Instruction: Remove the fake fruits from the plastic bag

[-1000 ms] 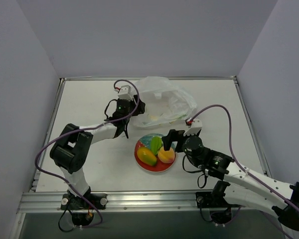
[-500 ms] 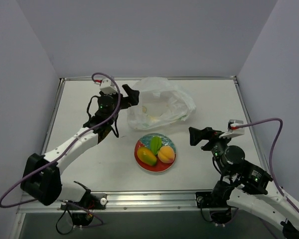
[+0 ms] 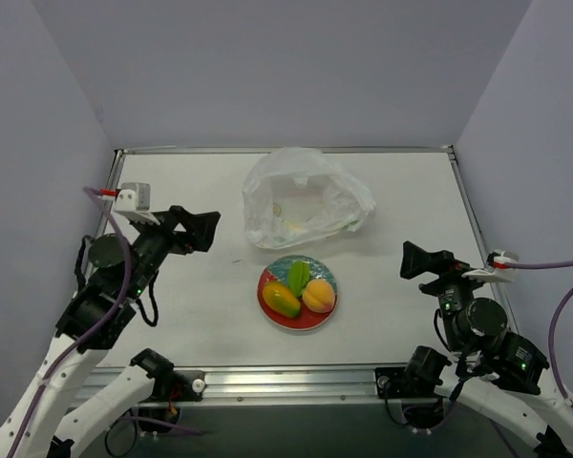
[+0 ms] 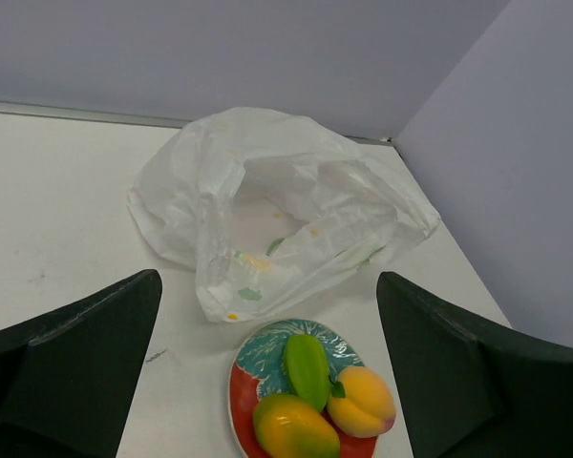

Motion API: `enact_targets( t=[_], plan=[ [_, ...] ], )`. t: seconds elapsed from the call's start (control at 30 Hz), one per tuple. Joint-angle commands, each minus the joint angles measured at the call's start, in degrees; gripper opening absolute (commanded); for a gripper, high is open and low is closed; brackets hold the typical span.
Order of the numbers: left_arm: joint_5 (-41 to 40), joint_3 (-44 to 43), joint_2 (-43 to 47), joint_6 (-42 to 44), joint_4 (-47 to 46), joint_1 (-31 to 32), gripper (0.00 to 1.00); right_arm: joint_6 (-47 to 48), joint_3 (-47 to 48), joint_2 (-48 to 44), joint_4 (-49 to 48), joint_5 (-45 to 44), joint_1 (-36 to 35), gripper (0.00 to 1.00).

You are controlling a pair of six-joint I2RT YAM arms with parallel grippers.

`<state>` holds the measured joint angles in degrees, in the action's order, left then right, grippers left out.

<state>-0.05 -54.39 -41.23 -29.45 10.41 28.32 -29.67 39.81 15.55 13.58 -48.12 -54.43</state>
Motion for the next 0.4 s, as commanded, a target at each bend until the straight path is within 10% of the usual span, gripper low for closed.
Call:
enact_targets(
  t=[0.0, 0.37],
  plan=[
    [-2.0, -5.2, 4.6, 5.2, 10.6, -0.5, 0.94, -2.2, 0.6, -1.8, 0.0, -6.3, -0.2, 1.0],
    [2.3, -3.5, 1.3, 7.8, 13.0, -0.5, 0.94, -4.3, -0.4, 1.4, 0.1, -8.4, -0.3, 1.0]
  ],
)
